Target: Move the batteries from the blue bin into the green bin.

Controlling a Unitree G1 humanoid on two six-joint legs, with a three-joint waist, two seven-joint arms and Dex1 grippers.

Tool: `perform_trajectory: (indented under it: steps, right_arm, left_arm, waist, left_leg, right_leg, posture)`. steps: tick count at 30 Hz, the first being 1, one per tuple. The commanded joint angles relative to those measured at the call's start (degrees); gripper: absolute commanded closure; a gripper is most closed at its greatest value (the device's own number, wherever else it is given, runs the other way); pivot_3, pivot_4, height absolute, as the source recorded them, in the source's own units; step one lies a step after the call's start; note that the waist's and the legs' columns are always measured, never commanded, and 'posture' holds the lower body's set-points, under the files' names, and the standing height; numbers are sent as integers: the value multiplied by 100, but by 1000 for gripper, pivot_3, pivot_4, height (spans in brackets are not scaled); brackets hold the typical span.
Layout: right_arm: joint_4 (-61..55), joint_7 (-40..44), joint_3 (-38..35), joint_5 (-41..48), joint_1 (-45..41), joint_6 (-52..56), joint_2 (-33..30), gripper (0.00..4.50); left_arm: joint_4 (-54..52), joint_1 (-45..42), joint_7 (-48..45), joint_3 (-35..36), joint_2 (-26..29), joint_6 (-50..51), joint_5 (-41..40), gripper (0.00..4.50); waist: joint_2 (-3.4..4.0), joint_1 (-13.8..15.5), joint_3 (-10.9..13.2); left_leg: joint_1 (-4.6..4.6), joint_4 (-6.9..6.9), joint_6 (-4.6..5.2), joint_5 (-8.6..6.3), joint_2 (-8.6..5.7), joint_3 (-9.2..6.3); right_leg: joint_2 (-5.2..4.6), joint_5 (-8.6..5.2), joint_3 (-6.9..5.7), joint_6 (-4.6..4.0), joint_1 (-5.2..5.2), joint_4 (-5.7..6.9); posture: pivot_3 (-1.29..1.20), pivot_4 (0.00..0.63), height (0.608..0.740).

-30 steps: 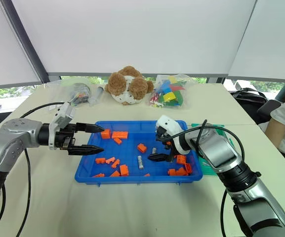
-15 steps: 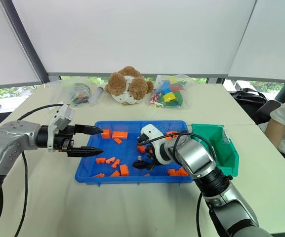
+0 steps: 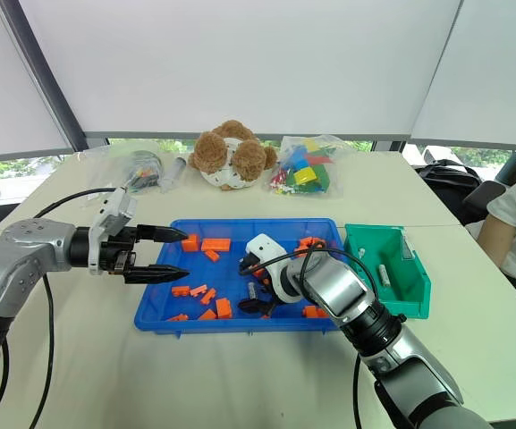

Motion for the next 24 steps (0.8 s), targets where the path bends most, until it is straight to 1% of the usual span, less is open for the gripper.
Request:
perform_trajectory:
  steps: [1, 5, 6, 8, 10, 13, 15, 18, 22, 24]
  right_arm:
    - [5, 87, 252, -51, 0, -14, -132, 1898]
    - [-148, 165, 288, -24, 35, 14, -238, 4029]
    - [-167, 173, 289, -21, 37, 19, -248, 4472]
    - [-260, 190, 260, 7, 34, 82, -262, 4458]
    - [-413, 166, 68, 38, -43, 143, -277, 4458]
    - [-732, 155, -674, 190, -271, 251, -443, 4458]
    - [-900, 166, -1241, 242, -402, 228, -831, 4458]
    - [-797, 122, -2043, 291, -486, 266, -1444, 4458]
    - [-465, 34, -2583, 55, -117, -71, -2409, 4458]
    - [-336, 39, -2787, 50, 171, -168, -2718, 4458]
  left_arm:
    - [-179, -1, 53, 175, 17, -78, -40, 0]
    - [-182, 9, 91, 172, 8, -90, -45, 0]
    - [-181, 8, 95, 170, 6, -91, -45, 0]
    - [-178, 6, 109, 162, -7, -97, -39, 0]
    - [-176, -2, 122, 151, -19, -101, -30, 0]
    - [-169, -32, 130, 142, -26, -82, -31, 0]
    - [-183, -24, 124, 145, -17, -65, -39, 0]
    - [-184, -17, 117, 139, -16, -52, -45, 0]
    - [-151, -35, 102, 119, -39, -58, -44, 0]
    - [-101, -70, 78, 95, -57, -77, -29, 0]
  waist:
    - [-1, 5, -1]
    - [-2, 3, -1]
    - [-2, 2, -1]
    - [-2, 2, -1]
    - [-2, 3, -1]
    - [-1, 15, 0]
    - [1, 32, 1]
    - [0, 55, 1]
    - [-1, 31, 0]
    - [-1, 24, 0]
  left_leg:
    - [0, 0, 0, 0, 0, 0]
    - [0, 0, 0, 0, 0, 0]
    - [0, 0, 0, 0, 0, 0]
    - [0, 0, 0, 0, 0, -1]
    - [0, 0, 0, 0, 0, 0]
    - [-1, 0, 0, 0, 0, 0]
    - [-6, 2, 0, 0, 0, 0]
    - [-12, 3, 1, 0, -1, 1]
    - [-11, -6, 1, -1, -1, 0]
    - [-11, -8, 1, -1, -1, 0]
  right_leg:
    - [0, 0, 0, 0, 0, 0]
    - [0, 0, 0, 0, 1, 0]
    - [0, 0, 0, 0, 1, 0]
    - [0, 0, 0, 0, 0, 0]
    - [0, 0, 0, 0, 0, 0]
    - [-1, 0, 0, 0, -1, 0]
    - [-2, 0, 0, 0, -2, -1]
    - [-4, 0, 0, 0, -7, -3]
    - [-2, 0, 0, 0, -9, -10]
    - [-2, 0, 0, 0, -9, -10]
  posture:
    - [0, 150, 733]
    - [0, 150, 733]
    - [0, 150, 733]
    - [0, 150, 733]
    - [0, 150, 733]
    - [0, 150, 733]
    - [0, 150, 733]
    - [0, 150, 733]
    - [0, 150, 733]
    - [0, 150, 733]
